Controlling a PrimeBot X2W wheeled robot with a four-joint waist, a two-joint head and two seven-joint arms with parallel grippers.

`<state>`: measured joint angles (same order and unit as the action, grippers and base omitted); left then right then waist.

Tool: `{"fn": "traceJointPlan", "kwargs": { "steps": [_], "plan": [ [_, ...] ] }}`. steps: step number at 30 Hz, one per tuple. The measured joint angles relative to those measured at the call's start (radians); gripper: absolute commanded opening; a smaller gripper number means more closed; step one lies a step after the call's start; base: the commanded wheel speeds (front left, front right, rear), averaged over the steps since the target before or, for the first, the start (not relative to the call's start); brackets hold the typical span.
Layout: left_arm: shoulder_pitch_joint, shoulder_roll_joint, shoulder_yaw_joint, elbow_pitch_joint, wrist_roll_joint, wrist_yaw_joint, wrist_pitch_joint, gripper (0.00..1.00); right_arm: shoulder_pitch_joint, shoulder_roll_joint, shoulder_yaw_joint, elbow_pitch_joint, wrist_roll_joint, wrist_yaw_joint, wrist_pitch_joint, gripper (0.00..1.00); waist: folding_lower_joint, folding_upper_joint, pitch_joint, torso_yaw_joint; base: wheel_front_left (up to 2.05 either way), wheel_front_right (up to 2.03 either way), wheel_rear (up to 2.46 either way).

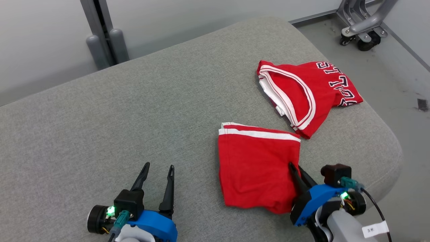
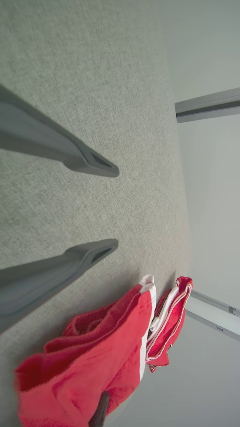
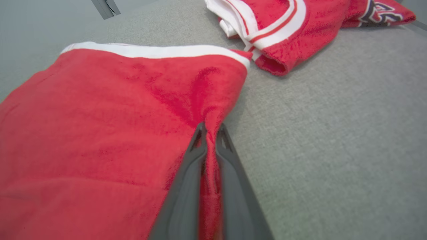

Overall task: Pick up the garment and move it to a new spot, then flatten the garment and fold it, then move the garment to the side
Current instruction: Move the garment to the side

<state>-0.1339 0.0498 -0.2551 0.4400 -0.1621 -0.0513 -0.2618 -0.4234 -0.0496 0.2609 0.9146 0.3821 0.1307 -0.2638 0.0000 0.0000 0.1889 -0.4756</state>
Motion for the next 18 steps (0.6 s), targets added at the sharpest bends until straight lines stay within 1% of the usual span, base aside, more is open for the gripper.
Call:
{"fn": "traceJointPlan", "kwargs": {
  "steps": [3, 6, 11, 14, 18],
  "plan": [
    [-0.007, 0.0, 0.0, 0.005, 0.005, -0.002, 0.0, 1.0, -0.051, -0.007, -0.008, -0.007, -0.043, 0.0, 0.0, 0.0, 0.0, 0.0, 0.008, 0.013, 0.0, 0.0, 0.0],
    [-0.008, 0.0, 0.007, 0.009, 0.015, -0.003, 0.0, 1.0, -0.121, -0.041, -0.014, -0.015, -0.079, 0.0, 0.0, 0.0, 0.0, 0.0, 0.018, 0.03, 0.0, 0.0, 0.0],
    [-0.008, 0.0, 0.016, 0.01, 0.031, -0.008, 0.0, 1.0, -0.233, -0.122, -0.028, 0.021, -0.139, 0.0, 0.0, 0.0, 0.0, 0.0, 0.035, 0.06, 0.0, 0.0, 0.0],
    [-0.012, 0.0, 0.023, 0.01, 0.037, -0.008, 0.0, 1.0, -0.303, -0.182, -0.056, 0.07, -0.182, 0.0, 0.0, 0.0, 0.0, 0.0, 0.051, 0.078, 0.0, 0.0, 0.0],
    [-0.041, 0.0, 0.03, 0.009, 0.059, -0.013, 0.0, 1.0, -0.381, -0.25, -0.15, 0.144, -0.226, 0.0, 0.0, 0.0, 0.0, 0.0, 0.077, 0.106, 0.0, 0.0, 0.0]
  ]
}}
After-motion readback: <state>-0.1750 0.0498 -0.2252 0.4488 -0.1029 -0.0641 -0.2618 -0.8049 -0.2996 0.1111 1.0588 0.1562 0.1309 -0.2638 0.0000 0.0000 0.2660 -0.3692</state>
